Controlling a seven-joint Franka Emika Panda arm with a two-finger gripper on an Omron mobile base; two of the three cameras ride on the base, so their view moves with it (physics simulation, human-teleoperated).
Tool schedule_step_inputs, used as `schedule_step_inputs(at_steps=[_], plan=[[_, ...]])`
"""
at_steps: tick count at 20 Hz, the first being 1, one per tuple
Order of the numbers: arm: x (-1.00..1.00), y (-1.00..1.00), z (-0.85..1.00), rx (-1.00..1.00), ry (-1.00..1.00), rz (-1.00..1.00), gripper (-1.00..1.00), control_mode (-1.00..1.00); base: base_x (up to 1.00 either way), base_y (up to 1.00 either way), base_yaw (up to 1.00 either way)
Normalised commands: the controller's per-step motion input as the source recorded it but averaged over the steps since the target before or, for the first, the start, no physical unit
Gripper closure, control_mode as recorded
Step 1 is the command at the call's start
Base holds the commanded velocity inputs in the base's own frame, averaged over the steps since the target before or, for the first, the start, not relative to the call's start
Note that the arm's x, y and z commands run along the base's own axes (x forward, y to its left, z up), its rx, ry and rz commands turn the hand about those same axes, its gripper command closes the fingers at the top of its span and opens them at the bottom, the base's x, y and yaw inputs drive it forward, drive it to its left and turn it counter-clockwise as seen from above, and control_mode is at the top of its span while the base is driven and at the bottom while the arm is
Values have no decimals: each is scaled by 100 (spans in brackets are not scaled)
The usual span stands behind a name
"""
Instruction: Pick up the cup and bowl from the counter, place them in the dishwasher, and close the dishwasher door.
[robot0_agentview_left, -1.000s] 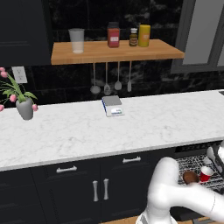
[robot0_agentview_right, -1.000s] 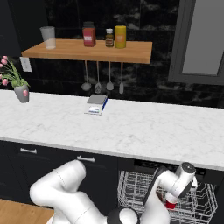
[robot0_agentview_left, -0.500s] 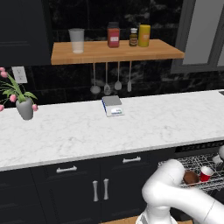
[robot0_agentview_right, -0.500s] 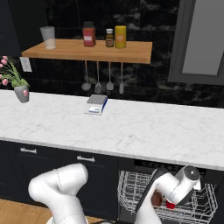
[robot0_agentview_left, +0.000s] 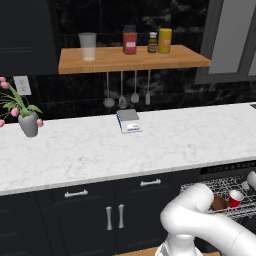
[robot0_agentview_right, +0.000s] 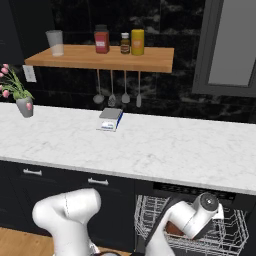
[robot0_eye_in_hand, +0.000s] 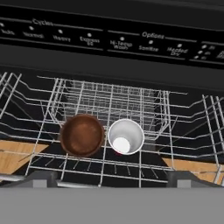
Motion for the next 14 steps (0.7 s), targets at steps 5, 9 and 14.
schedule_step_inputs(at_steps=[5,9,14], plan=[[0,0,33,0,0,0,-100,-100,0,0,0],[0,5,52,1,-8,2,-100,-100,0,0,0],[-37,19,24,0,-16,2,-100,-100,0,0,0]])
